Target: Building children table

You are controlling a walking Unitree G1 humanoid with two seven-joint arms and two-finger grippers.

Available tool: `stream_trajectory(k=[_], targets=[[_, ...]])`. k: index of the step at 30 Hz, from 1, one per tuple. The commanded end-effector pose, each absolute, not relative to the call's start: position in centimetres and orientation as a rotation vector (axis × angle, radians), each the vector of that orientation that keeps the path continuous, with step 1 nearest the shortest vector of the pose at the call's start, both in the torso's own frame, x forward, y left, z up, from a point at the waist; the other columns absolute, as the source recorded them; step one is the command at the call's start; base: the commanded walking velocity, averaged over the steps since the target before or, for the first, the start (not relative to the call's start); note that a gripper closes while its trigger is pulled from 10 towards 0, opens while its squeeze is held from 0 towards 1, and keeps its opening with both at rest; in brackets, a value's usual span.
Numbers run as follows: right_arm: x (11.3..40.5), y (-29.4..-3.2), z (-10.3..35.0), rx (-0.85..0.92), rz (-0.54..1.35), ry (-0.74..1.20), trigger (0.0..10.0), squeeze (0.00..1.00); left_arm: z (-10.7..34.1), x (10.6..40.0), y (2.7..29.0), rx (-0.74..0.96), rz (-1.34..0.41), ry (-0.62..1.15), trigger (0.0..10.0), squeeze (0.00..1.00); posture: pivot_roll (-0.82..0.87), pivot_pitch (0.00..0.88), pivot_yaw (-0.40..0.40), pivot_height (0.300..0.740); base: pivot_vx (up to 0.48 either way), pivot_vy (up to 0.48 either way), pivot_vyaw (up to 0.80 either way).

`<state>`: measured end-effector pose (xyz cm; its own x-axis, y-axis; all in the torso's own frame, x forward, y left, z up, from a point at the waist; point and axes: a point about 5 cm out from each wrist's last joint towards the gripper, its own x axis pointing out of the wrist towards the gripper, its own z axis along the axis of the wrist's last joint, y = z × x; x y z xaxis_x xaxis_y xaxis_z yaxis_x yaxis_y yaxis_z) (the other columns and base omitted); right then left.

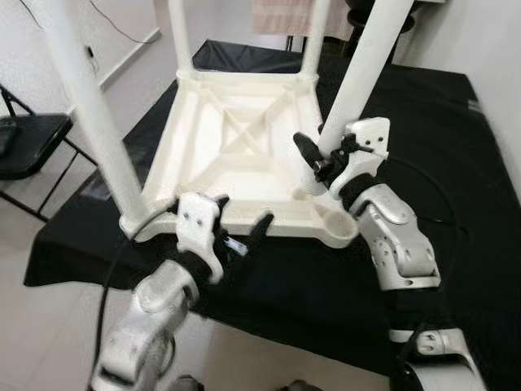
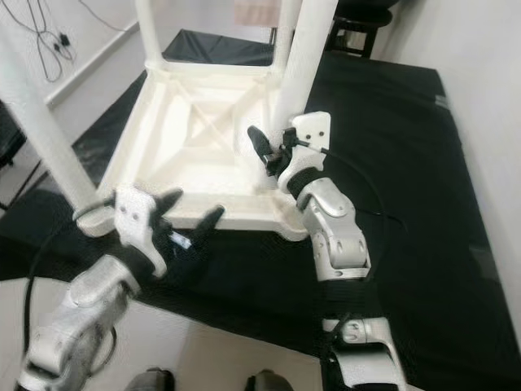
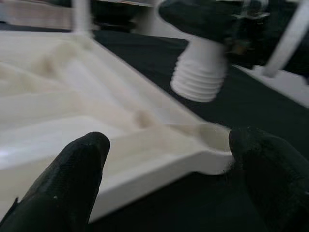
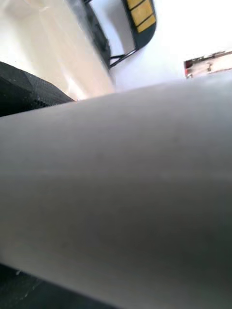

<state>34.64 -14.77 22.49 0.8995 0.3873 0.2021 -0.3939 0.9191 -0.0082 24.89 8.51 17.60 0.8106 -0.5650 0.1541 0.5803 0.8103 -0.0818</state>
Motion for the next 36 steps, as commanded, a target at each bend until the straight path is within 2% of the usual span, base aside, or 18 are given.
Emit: stream_trajectory(k=[1,8,11,18,21,28,30,36], targets=[[34.2,-13.8,23.2,0.041,0.475,-0.224,10.0,0.00,17.5,24.8,8.8,-0.117,-0.605,-0.117,10.0,0.00,0.05,0.190,-0.053,0.740,0.000,0.000,0.00],[33.6,-12.9,23.2,0.019,0.592,-0.230,10.0,0.00,16.2,24.7,9.2,-0.094,-0.558,-0.054,10.0,0.00,0.04,0.208,-0.047,0.740,0.000,0.000,0.00],[33.5,-12.6,23.5,-0.026,0.647,-0.246,10.0,0.00,15.6,24.4,10.0,-0.059,-0.531,-0.038,10.0,0.00,0.05,0.218,-0.051,0.740,0.000,0.000,0.80],[33.8,-12.2,23.9,-0.003,0.719,-0.248,10.0,0.00,14.2,23.1,11.3,-0.036,-0.499,0.017,10.0,0.00,0.07,0.246,-0.057,0.740,0.000,0.000,0.79],[33.8,-12.0,24.8,0.013,0.810,-0.285,10.0,0.00,14.0,21.9,11.2,-0.034,-0.512,0.033,10.0,0.00,0.08,0.264,-0.057,0.740,0.000,0.000,0.00],[33.9,-11.6,25.7,0.049,0.925,-0.348,10.0,0.00,14.2,21.4,10.9,-0.022,-0.530,0.023,10.0,0.00,0.08,0.285,-0.056,0.740,0.000,0.000,0.00],[34.6,-11.3,26.1,0.104,0.980,-0.393,10.0,0.00,14.7,20.8,10.6,0.046,-0.583,-0.004,10.0,0.00,0.10,0.327,-0.051,0.740,0.000,0.000,0.00],[35.1,-12.3,26.1,0.016,1.085,-0.376,10.0,0.00,15.4,20.2,11.0,0.111,-0.606,-0.031,10.0,0.00,0.12,0.370,-0.046,0.740,0.000,0.000,0.00]])
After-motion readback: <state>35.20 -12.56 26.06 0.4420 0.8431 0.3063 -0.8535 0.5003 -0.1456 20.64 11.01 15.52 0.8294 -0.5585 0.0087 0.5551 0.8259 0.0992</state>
